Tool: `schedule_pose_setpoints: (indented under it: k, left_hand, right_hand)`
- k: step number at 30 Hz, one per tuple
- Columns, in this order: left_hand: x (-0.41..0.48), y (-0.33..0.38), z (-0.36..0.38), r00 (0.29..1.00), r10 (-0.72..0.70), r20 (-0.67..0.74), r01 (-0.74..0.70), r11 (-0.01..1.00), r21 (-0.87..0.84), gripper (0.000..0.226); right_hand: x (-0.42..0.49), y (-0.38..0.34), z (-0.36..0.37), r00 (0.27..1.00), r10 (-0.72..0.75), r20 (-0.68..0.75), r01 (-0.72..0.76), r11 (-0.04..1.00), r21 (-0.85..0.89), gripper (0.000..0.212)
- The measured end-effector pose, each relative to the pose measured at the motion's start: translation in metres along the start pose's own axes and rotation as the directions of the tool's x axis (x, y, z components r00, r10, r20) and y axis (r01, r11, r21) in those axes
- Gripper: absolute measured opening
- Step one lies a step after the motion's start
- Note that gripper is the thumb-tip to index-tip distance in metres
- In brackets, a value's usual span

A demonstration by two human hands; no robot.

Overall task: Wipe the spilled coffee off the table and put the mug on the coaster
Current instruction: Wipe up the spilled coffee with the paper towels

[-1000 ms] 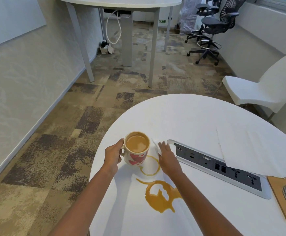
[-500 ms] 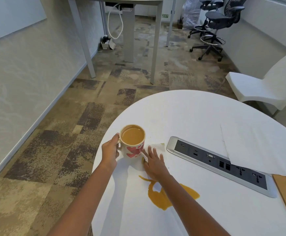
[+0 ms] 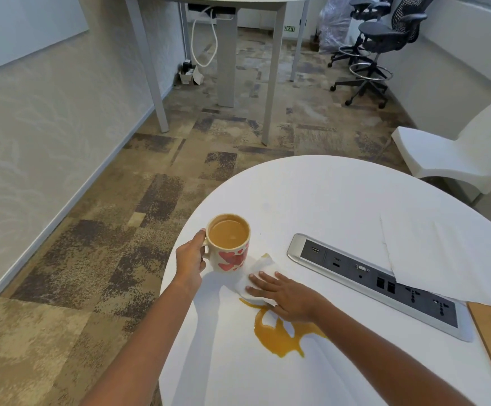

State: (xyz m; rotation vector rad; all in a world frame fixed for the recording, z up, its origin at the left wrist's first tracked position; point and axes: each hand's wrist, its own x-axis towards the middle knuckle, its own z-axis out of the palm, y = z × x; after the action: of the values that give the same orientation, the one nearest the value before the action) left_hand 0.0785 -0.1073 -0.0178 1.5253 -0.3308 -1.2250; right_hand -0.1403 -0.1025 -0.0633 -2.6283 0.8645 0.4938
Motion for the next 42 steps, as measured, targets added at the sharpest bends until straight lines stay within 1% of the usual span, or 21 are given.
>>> schedule_pose_setpoints:
  k: [2,5,10,14,20,23,26,29,31,33,35,39,42]
  left_hand:
    - [-0.001,-0.001,0.001,1.0,-0.007,-0.002,0.007,1.0,0.006,0.034]
    - [-0.003,-0.003,0.002,1.0,-0.012,-0.002,0.012,1.0,0.01,0.031]
    - [-0.004,-0.004,0.006,1.0,-0.009,0.008,0.009,1.0,0.019,0.023]
    - [-0.003,-0.007,0.009,1.0,0.0,0.028,-0.001,0.999,0.032,0.035]
    - [-0.003,-0.013,0.018,0.999,-0.015,0.051,0.013,0.999,0.048,0.033]
    - [-0.004,-0.016,0.024,0.997,-0.022,0.071,0.018,0.998,0.062,0.031]
    - [-0.003,-0.019,0.03,0.996,-0.037,0.078,0.032,0.997,0.064,0.033]
    - [-0.003,-0.022,0.035,0.995,-0.046,0.084,0.04,0.997,0.064,0.033]
    - [-0.004,-0.024,0.038,0.995,-0.046,0.09,0.04,0.997,0.071,0.032]
    - [-0.004,-0.026,0.041,0.994,-0.05,0.092,0.044,0.996,0.072,0.033]
    - [-0.005,-0.027,0.044,0.994,-0.056,0.093,0.049,0.996,0.072,0.033]
    - [-0.005,-0.031,0.045,0.994,-0.048,0.102,0.04,0.996,0.079,0.034]
    - [-0.004,-0.032,0.045,0.993,-0.053,0.104,0.045,0.996,0.079,0.031]
  right_hand:
    - [-0.006,0.007,0.0,0.999,-0.016,0.031,0.016,1.0,-0.017,0.053]
    - [-0.014,0.015,0.0,0.997,-0.025,0.071,0.024,1.0,0.021,0.055]
    - [-0.025,0.023,0.004,0.997,-0.018,0.071,0.012,0.996,0.083,0.053]
    - [-0.035,0.024,0.011,0.999,0.012,0.048,-0.017,0.993,0.112,0.052]
    - [-0.049,0.015,0.011,0.996,0.08,0.034,-0.085,0.964,0.251,0.047]
    - [-0.061,0.013,0.009,0.987,0.162,-0.009,-0.144,0.899,0.414,0.044]
    - [-0.075,0.016,0.001,0.957,0.281,-0.069,-0.188,0.785,0.59,0.041]
    - [-0.083,0.022,-0.011,0.902,0.41,-0.137,-0.203,0.681,0.704,0.041]
    - [-0.084,0.029,-0.018,0.857,0.483,-0.179,-0.205,0.639,0.741,0.042]
    - [-0.083,0.033,-0.024,0.825,0.533,-0.188,-0.227,0.617,0.754,0.042]
    - [-0.08,0.034,-0.029,0.816,0.549,-0.181,-0.26,0.629,0.733,0.043]
    - [-0.066,0.025,-0.029,0.869,0.482,-0.113,-0.333,0.738,0.587,0.046]
    - [-0.053,0.018,-0.02,0.889,0.457,-0.025,-0.383,0.774,0.504,0.049]
